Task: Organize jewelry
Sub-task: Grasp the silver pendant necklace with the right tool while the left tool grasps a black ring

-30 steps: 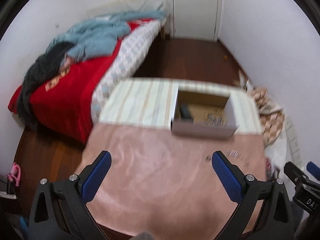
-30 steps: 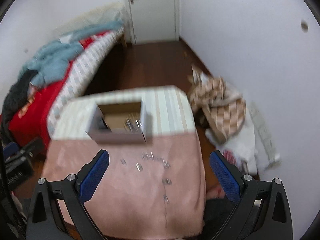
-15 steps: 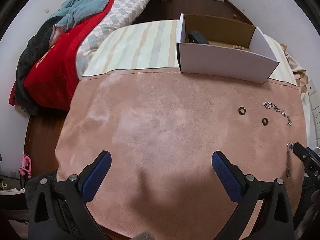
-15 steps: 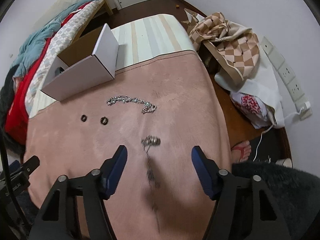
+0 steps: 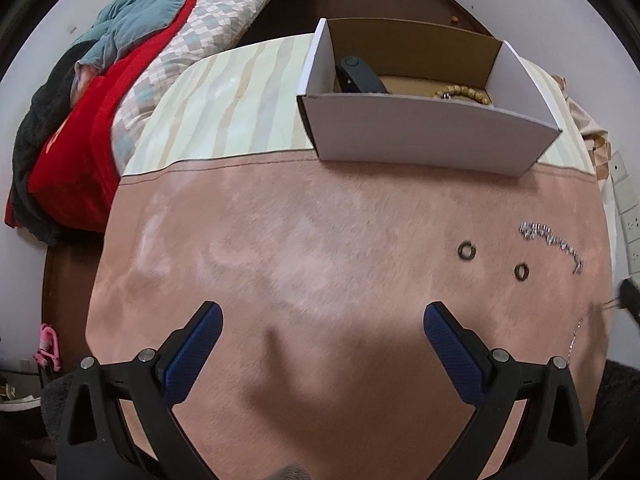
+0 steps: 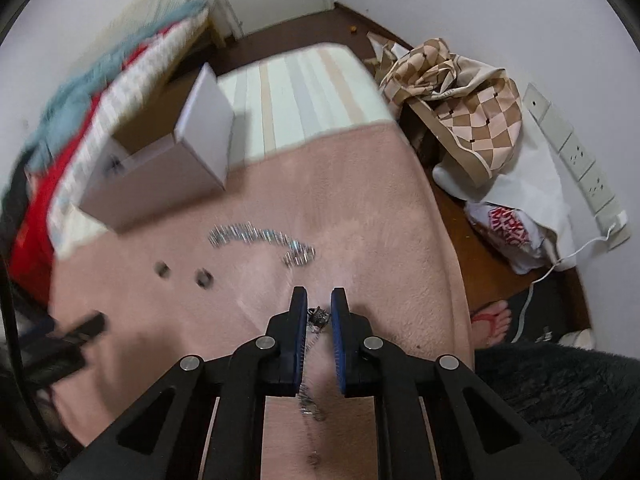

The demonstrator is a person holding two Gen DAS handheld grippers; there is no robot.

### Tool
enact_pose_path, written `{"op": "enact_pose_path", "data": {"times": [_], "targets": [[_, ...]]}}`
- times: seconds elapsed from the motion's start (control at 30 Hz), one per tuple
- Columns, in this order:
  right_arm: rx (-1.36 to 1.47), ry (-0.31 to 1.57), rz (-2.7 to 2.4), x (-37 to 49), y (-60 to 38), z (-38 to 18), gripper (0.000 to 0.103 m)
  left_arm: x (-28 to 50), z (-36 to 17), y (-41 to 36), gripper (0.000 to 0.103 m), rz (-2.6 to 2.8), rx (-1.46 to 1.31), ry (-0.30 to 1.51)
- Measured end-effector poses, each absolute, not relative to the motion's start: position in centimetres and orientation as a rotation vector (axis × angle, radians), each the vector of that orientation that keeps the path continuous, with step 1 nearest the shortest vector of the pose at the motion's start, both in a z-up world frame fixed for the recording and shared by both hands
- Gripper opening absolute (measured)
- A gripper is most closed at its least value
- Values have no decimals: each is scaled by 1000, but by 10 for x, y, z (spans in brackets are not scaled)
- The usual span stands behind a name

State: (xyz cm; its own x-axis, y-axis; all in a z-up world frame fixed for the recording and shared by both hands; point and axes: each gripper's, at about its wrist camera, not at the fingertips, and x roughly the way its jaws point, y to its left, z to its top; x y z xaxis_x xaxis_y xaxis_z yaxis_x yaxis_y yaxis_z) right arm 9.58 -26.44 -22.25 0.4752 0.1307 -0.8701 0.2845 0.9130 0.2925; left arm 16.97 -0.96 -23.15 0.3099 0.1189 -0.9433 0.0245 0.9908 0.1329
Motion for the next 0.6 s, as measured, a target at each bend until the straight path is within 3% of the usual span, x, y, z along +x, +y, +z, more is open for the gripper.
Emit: {"op": "enact_pose_path", "data": {"times": [0.2, 0.53, 0.6], "targets": [[506, 1021, -47, 107, -279, -191, 12, 186, -237, -13, 103, 50, 74, 1275], [520, 1088, -48, 112, -278, -220, 12, 197, -257, -45, 102, -70, 68, 1308], [510, 1088, -57, 111, -278, -222, 12, 198, -261, -53, 95, -87, 87, 1305]]}}
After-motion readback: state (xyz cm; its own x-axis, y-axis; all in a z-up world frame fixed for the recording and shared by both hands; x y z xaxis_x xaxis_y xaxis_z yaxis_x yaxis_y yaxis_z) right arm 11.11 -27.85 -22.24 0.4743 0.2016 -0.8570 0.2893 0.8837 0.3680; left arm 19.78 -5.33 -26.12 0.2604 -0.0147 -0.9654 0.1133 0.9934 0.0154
